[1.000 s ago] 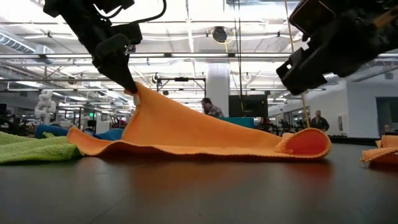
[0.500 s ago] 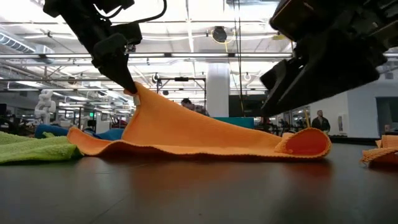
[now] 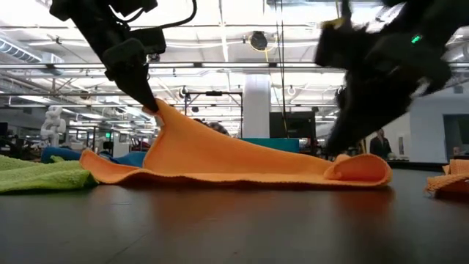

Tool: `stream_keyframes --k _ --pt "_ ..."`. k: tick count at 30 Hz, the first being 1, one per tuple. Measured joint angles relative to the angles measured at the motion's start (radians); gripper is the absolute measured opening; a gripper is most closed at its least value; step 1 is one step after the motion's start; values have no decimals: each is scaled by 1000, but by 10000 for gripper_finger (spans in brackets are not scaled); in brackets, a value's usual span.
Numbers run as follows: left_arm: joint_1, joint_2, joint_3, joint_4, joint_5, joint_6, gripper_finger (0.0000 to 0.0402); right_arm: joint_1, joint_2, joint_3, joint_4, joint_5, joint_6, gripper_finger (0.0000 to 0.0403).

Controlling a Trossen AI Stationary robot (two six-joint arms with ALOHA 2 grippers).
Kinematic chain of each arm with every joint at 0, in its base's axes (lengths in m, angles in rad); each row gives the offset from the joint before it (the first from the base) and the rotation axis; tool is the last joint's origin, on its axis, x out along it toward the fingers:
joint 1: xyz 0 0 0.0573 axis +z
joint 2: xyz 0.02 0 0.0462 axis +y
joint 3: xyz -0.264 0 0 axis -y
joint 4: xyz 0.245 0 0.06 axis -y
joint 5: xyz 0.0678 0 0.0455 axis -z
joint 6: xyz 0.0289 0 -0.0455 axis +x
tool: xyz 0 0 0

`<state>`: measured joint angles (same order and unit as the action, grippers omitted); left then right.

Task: Fold microfiber towels
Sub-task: Fold the top orange microfiber cloth

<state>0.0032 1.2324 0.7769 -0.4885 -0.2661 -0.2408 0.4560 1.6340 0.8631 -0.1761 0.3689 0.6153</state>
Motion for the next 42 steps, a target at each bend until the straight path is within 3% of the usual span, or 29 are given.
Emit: stream_keyframes --k 6,11,14,20,23,26,29,33,39,42 --pt "0 0 0 -7 1 1 12 82 -51 0 -113 28 140 114" --pt "0 0 0 -5 15 48 11 117 -54 -1 -56 81 111 114" --pt "0 0 0 -5 61 78 46 118 -54 -1 -14 81 82 114" --pt "0 -3 8 -33 54 102 152 117 -54 -1 29 81 50 114" --pt "-6 -26 83 -148 6 27 194 117 -54 -1 41 81 54 114" --pt "-66 -57 146 -158 -14 -24 215 122 -54 -2 45 85 77 114" --pt "-164 -63 147 -42 -36 24 219 128 -51 -3 70 130 93 114" --pt "-272 -12 105 41 -61 11 211 138 -4 -3 249 147 22 114" --pt "-391 40 63 -61 -233 -106 186 148 103 -3 440 126 -8 114" --pt "-409 60 40 -6 -234 -136 177 148 143 -4 465 129 31 114"
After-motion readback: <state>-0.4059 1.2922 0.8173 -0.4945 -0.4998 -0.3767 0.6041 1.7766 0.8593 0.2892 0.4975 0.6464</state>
